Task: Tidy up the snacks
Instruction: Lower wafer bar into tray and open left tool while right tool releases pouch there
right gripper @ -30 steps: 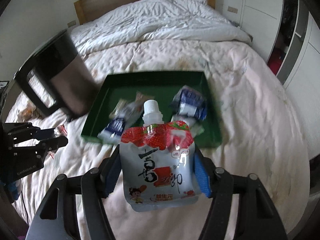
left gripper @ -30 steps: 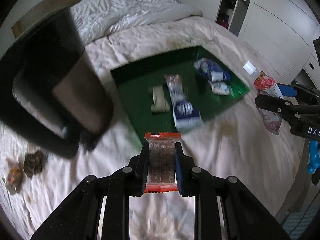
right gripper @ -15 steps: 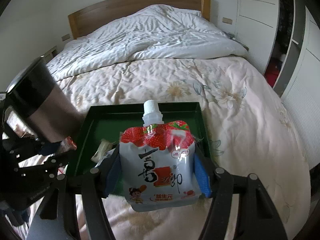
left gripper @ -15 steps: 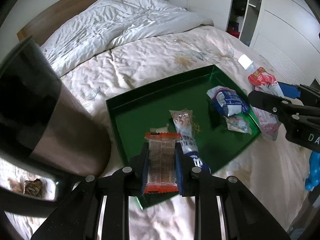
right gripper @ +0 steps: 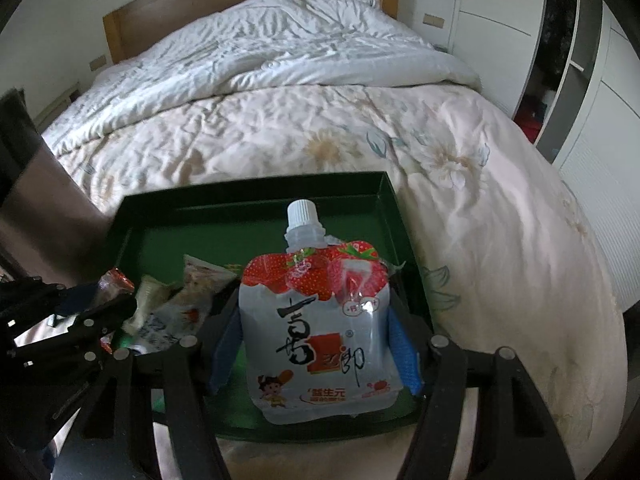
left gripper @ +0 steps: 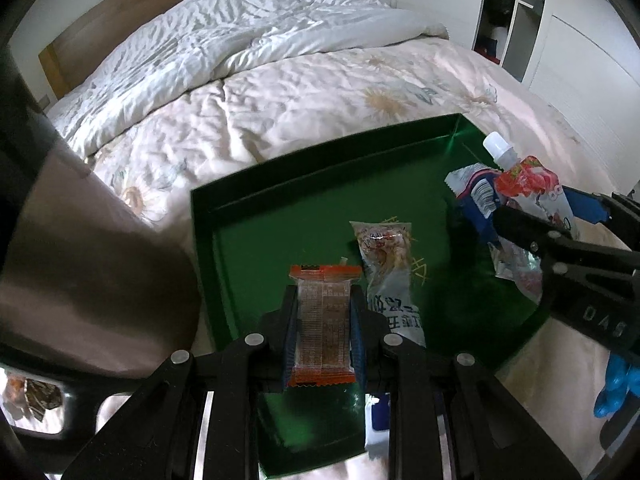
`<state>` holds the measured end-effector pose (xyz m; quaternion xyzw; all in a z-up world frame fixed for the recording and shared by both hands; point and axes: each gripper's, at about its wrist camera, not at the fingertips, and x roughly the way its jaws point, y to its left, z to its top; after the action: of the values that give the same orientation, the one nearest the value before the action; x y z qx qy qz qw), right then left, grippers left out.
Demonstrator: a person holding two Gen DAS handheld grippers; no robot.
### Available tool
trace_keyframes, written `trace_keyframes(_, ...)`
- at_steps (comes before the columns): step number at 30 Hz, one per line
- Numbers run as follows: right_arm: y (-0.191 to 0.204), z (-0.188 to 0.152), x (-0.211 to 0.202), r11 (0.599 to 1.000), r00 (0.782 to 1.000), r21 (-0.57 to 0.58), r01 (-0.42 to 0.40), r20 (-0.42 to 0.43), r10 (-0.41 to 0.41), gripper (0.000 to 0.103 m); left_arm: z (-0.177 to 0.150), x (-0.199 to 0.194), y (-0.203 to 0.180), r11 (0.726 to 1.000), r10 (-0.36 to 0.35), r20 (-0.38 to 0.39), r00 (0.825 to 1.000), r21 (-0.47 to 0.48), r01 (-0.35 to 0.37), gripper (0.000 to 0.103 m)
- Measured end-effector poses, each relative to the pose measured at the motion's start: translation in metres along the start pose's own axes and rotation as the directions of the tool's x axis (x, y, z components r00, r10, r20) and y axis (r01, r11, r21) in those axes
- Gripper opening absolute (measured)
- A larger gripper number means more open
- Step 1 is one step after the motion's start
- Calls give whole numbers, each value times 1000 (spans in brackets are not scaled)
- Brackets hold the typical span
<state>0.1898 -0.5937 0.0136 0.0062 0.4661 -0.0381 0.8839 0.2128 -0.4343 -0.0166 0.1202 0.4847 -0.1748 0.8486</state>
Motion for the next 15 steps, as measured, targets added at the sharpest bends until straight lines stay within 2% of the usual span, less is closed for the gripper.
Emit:
trace_keyframes(6, 5, -3, 18, 999, 999, -31, 34, -12, -34, 103, -1, 19, -4, 1000, 0, -23, 1000, -24, 0, 20)
trace_keyframes(15, 10, -5, 33, 996, 998, -64, 63, 10, -62, 103, 5, 34, -15, 1000, -10, -12, 1000, -16, 9, 20)
